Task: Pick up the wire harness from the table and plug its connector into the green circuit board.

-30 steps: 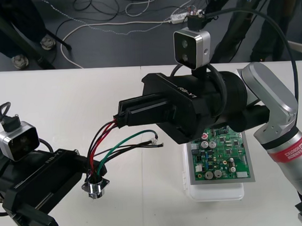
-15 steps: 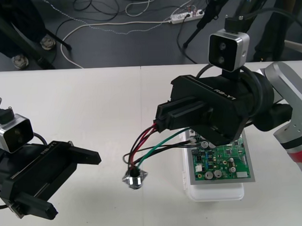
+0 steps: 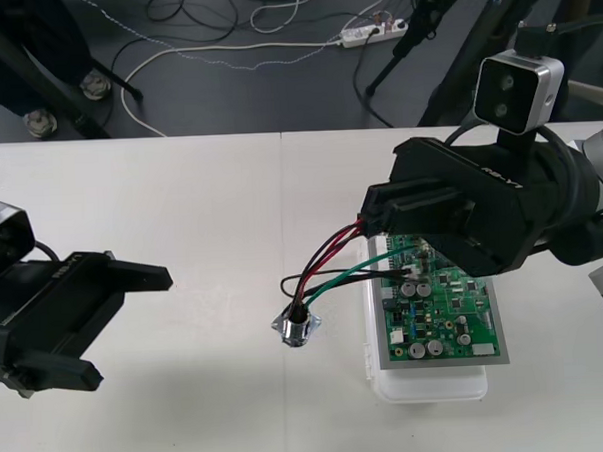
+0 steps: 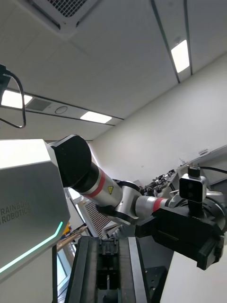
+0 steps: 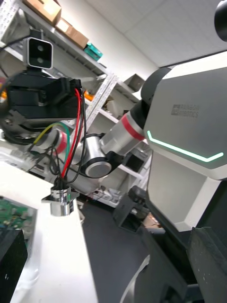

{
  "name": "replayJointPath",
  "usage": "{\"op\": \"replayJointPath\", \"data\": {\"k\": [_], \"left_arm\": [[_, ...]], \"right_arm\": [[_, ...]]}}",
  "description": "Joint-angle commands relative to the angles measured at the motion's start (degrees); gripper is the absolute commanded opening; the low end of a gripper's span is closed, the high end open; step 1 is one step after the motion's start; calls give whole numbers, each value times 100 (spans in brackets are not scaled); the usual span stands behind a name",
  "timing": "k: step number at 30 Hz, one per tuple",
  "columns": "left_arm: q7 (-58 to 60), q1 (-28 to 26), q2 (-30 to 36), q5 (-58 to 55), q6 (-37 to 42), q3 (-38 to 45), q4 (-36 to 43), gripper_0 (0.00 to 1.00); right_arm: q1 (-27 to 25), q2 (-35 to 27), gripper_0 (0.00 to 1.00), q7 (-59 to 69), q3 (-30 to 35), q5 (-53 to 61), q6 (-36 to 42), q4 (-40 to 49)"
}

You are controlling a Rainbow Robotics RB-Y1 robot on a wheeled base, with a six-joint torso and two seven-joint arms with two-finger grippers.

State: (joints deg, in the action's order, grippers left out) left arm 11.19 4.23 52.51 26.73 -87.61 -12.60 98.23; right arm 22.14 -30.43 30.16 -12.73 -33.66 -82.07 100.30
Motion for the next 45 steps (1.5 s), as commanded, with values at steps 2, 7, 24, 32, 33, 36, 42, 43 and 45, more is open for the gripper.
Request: {"op": "replayJointPath", "data": {"k": [2,7,24,32,33,36,42,43,45], "left_arm": [[217,315,418,34,25,302,-103,100],[200,605,471,43,148,293,-366,100],[138,1502,453,421,860,258,-709,100],[50,1915,453,403,1334,-23,-700,100],[42,1985,453,403,1440,-76,-709,100],[33,2143,453,394,1598,-208,-709,100],[-20,2381,330,412,1791,-287,-700,100],[-29,2442,269,447,1800,-287,-709,100],[-38,2548,163,509,1826,-287,-700,100]], "right_arm": [[-139,-191,0,-36,377,-88,270,209],[-201,-218,0,-98,474,-184,701,262],[-508,-288,0,-71,887,-967,1483,675],[-693,-385,0,-124,992,-967,1720,912],[-711,-385,0,-142,1027,-967,1773,974],[-746,-376,0,-185,1071,-967,1852,1053],[-842,-271,0,-282,1150,-1116,2054,1273],[-860,-235,0,-300,1185,-1204,2081,1326],[-913,-165,0,-335,1238,-1345,2081,1422]]}}
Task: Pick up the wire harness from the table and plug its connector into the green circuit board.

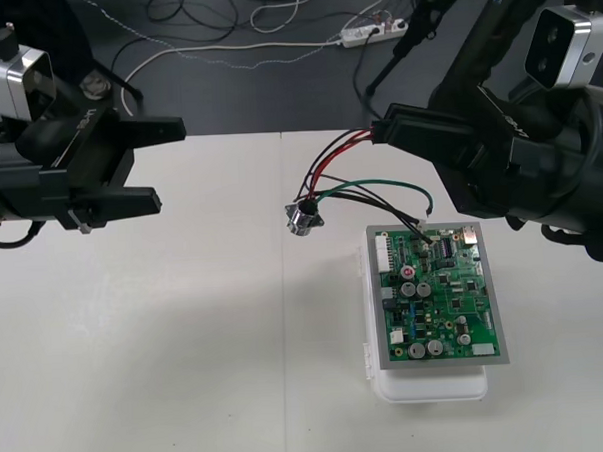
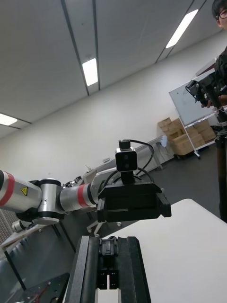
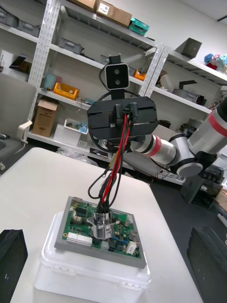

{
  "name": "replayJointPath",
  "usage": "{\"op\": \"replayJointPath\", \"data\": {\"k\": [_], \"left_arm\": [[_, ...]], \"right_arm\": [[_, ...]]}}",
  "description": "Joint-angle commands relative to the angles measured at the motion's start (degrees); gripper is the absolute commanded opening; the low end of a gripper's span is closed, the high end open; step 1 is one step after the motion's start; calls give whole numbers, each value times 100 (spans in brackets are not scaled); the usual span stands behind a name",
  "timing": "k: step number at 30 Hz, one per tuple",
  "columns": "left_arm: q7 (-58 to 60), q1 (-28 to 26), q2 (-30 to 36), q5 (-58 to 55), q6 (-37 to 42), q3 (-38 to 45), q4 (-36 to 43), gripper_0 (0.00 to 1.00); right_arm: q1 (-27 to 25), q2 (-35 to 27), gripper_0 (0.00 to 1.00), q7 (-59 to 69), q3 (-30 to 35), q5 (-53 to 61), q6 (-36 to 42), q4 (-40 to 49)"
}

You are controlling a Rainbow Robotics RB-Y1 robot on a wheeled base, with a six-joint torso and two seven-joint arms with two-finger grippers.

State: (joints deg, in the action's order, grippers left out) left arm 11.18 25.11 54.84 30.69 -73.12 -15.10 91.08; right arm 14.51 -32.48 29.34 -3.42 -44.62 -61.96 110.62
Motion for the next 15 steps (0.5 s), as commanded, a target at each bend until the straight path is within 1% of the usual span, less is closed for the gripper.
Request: {"op": "replayJointPath", "data": {"k": [1,8,15], "left_arm": [[-37,477,-96,113,386,-37,6,100],[-72,749,-316,332,491,-37,15,100],[-98,899,-527,385,500,-133,24,100]], "right_arm": [[-159,49,0,-263,307,-275,61,416],[-388,84,0,-430,333,-609,61,733],[-432,137,0,-623,333,-890,-141,838]]}}
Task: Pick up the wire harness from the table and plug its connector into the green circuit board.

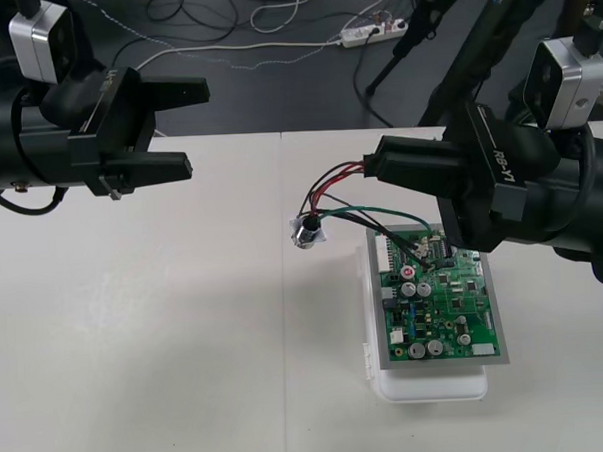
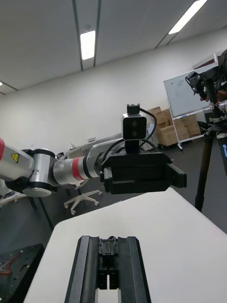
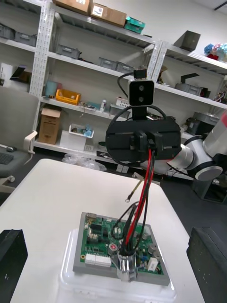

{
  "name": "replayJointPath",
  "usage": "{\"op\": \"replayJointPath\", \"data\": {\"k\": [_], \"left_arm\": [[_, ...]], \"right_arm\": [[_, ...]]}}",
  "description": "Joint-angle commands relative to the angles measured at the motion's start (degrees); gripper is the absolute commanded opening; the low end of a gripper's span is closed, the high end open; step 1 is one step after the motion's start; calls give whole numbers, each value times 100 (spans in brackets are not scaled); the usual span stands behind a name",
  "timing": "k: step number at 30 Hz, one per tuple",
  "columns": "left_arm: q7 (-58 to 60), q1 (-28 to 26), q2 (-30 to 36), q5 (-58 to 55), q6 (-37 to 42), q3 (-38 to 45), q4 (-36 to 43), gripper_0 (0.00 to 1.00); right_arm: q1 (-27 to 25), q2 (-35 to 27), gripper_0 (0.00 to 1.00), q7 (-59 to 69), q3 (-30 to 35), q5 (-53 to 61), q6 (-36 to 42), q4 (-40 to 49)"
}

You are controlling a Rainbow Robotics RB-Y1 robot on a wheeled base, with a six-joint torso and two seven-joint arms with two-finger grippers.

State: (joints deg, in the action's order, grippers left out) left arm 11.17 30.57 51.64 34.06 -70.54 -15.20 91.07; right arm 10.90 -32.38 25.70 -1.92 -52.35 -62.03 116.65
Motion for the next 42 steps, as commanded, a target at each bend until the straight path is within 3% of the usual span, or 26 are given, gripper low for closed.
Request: {"op": "replayJointPath", "data": {"k": [1,24,42], "left_arm": [[-115,380,-233,48,251,-176,34,100],[-256,336,-1200,66,480,-448,60,97],[-282,-191,-1218,75,541,-440,825,97]], "right_arm": [[-71,144,0,-294,183,-118,-143,235],[26,478,0,-672,-124,-338,-151,323],[35,584,0,-725,-247,-364,-125,323]]}}
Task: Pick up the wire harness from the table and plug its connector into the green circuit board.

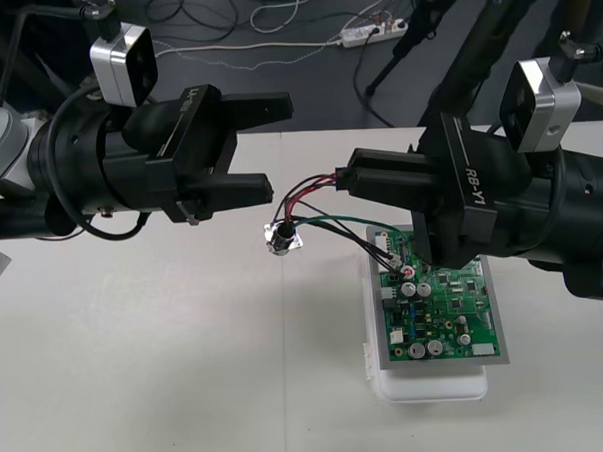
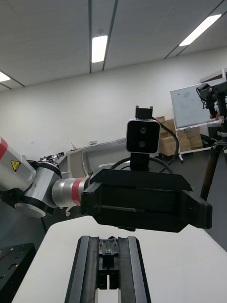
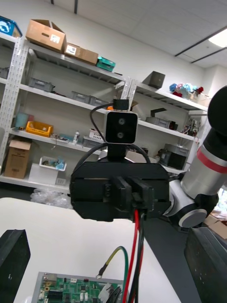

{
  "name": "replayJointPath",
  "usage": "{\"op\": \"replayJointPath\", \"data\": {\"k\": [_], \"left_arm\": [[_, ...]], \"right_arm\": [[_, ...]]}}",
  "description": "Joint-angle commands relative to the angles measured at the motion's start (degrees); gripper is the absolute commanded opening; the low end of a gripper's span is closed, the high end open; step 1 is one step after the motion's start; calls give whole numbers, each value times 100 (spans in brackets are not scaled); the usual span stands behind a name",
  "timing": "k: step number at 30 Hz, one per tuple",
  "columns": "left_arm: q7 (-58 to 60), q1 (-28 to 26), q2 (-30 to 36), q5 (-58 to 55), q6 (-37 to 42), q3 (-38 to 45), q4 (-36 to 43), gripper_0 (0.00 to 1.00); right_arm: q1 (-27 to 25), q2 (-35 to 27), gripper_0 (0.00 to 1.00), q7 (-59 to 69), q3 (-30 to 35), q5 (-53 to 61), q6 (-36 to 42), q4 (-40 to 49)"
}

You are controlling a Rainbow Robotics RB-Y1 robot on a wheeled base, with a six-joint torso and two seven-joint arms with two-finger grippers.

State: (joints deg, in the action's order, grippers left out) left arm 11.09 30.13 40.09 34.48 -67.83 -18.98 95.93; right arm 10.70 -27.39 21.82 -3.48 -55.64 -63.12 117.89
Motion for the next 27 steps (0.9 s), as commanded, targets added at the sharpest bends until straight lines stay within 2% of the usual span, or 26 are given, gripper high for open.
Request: {"op": "replayJointPath", "data": {"k": [1,12,27], "left_arm": [[-274,-174,-63,32,280,-71,374,96],[-292,-403,-107,138,341,-71,593,97],[-248,-403,-388,489,517,-71,593,95]], "right_arm": [[55,94,0,-336,-91,-35,-16,199],[55,76,0,-345,-91,-97,-16,199],[55,76,0,-380,-91,-202,-16,199]]}}
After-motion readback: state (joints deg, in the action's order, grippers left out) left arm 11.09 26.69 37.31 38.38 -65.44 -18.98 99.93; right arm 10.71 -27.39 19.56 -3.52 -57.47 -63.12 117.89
